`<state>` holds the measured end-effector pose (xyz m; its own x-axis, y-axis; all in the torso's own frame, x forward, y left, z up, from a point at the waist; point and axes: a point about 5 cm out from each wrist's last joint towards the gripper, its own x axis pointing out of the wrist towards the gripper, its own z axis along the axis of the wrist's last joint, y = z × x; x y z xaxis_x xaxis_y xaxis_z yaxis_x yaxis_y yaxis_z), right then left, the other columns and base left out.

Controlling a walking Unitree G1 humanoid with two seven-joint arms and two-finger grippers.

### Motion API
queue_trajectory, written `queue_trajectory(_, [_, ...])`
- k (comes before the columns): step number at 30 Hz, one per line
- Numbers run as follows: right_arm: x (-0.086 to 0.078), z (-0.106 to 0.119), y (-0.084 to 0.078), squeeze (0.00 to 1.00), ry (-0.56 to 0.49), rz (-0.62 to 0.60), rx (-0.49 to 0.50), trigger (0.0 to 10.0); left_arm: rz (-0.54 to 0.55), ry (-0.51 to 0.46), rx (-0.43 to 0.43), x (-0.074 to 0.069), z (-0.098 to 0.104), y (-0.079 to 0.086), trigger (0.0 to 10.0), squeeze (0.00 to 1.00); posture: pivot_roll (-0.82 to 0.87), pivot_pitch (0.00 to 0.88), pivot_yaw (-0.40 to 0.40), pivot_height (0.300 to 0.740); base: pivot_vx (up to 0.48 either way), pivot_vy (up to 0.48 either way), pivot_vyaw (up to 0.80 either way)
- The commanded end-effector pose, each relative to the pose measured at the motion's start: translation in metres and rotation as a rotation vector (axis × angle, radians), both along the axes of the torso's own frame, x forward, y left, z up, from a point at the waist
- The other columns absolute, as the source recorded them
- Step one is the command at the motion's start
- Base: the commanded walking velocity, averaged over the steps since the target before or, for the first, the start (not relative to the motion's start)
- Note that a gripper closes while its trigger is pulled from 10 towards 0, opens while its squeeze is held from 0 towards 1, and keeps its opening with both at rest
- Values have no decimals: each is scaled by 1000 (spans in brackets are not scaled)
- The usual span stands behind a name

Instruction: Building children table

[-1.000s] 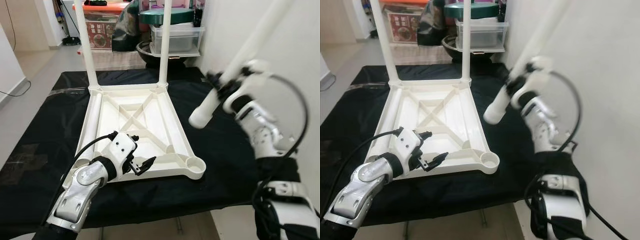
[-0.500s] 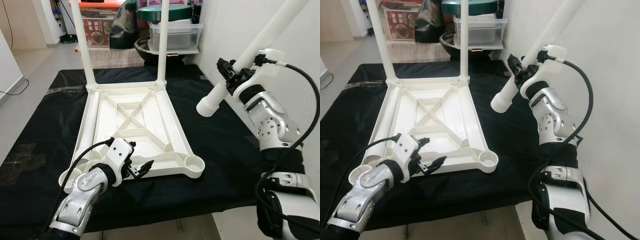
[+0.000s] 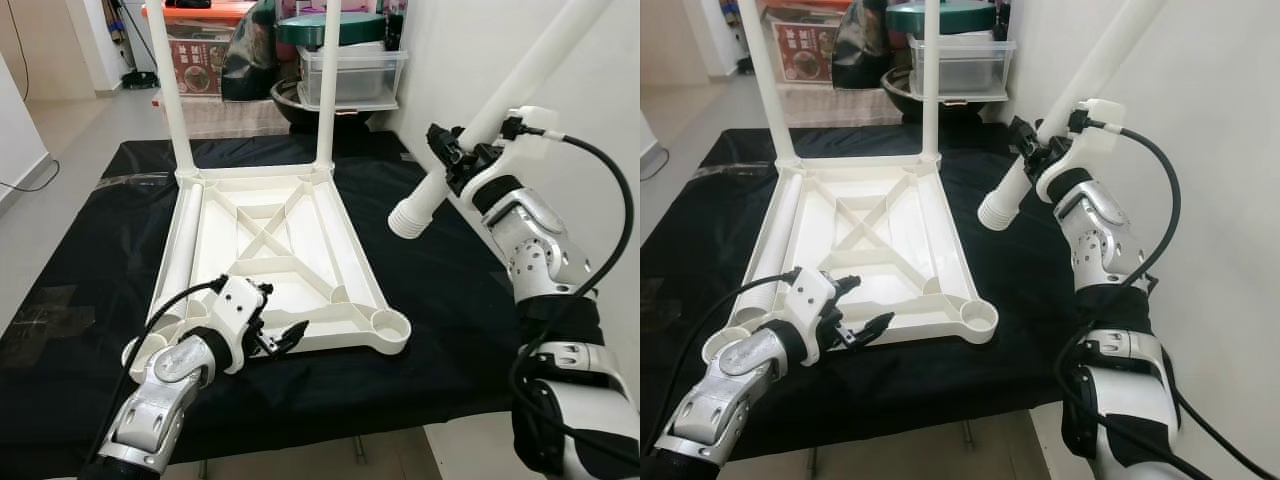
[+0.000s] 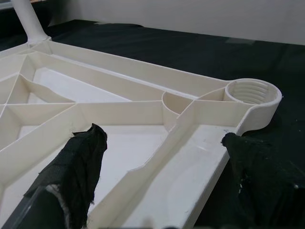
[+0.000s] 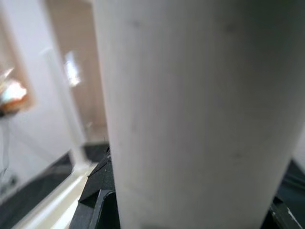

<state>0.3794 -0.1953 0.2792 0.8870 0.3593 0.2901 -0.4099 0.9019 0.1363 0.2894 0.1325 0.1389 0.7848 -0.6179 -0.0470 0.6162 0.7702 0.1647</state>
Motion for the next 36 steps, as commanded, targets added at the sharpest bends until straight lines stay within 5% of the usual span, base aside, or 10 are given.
queue_trajectory(1, [-7,-4,9,0,-30,96,-83,0,1,18,-24,-1,-4,2,10000,0,52,0,-82,740,0,0,0])
queue_trajectory(7, [-28,-24,25,0,-37,294,-200,0,7,17,-79,-2,0,2,10000,0,46,0,-85,740,0,0,0])
queue_trajectory(11, [-32,-32,29,0,-30,310,-218,0,16,19,-114,-1,2,4,10000,0,44,0,-84,740,0,0,0])
queue_trajectory(14, [-45,-61,42,0,-9,341,-331,0,62,17,-205,1,7,13,10000,0,45,0,-82,740,0,0,0])
queue_trajectory(18, [-52,-77,47,0,7,345,-421,0,73,15,-216,1,7,15,10000,0,45,0,-83,740,0,0,0])
queue_trajectory(27, [-58,-96,44,0,38,326,-514,0,83,9,-226,1,8,15,10000,0,44,0,-88,740,0,0,0])
queue_trajectory(36, [-57,-89,34,0,39,313,-530,0,82,9,-233,1,8,15,10000,0,40,0,-85,740,0,0,0])
